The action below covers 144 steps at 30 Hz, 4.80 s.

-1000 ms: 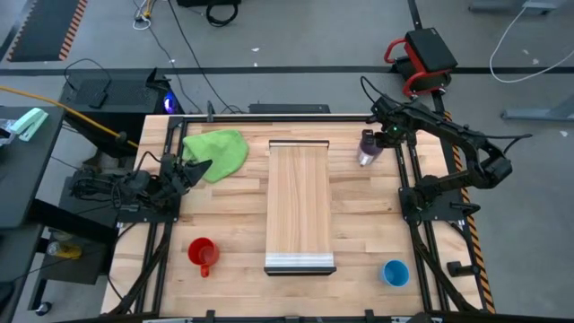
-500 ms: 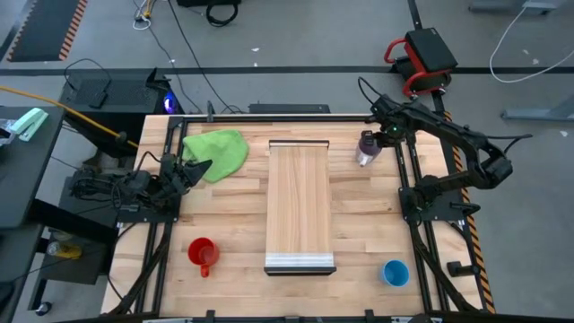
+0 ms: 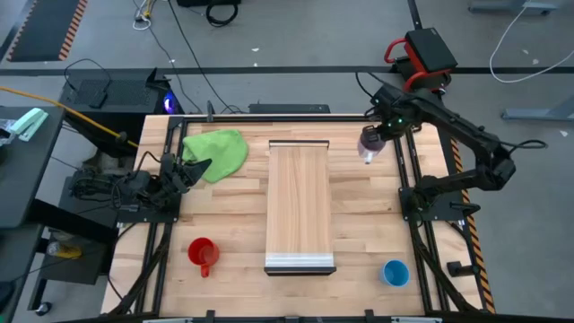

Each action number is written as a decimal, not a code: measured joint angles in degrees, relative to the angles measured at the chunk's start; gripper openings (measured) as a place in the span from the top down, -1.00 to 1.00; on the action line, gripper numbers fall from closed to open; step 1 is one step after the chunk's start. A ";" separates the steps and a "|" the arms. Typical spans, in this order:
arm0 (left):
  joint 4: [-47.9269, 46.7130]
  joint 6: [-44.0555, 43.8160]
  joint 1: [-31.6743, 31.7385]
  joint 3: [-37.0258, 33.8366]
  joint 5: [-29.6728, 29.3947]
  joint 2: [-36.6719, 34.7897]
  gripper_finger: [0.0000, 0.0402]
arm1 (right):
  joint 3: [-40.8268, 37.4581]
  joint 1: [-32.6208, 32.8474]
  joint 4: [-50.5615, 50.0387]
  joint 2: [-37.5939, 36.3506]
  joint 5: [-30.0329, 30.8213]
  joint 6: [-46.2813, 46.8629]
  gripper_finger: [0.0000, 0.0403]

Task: Stack small to large cups/mugs on shelf
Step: Put the violet mug on the shelf

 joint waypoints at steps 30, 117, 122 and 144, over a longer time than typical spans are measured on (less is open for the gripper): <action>0.00 0.04 0.00 0.00 0.00 0.00 0.64 | 42.38 34.33 -12.38 20.35 -1.84 -3.11 0.94; -2.69 0.17 0.00 -0.02 0.00 0.00 0.53 | 44.75 66.88 -12.24 22.82 25.55 24.26 0.74; -2.77 0.17 -0.01 0.00 0.02 0.00 0.53 | 31.17 73.46 -4.71 22.50 30.52 37.07 0.96; -2.80 0.04 0.00 0.00 1.31 0.02 0.55 | 14.12 65.00 22.55 22.03 36.75 36.44 0.99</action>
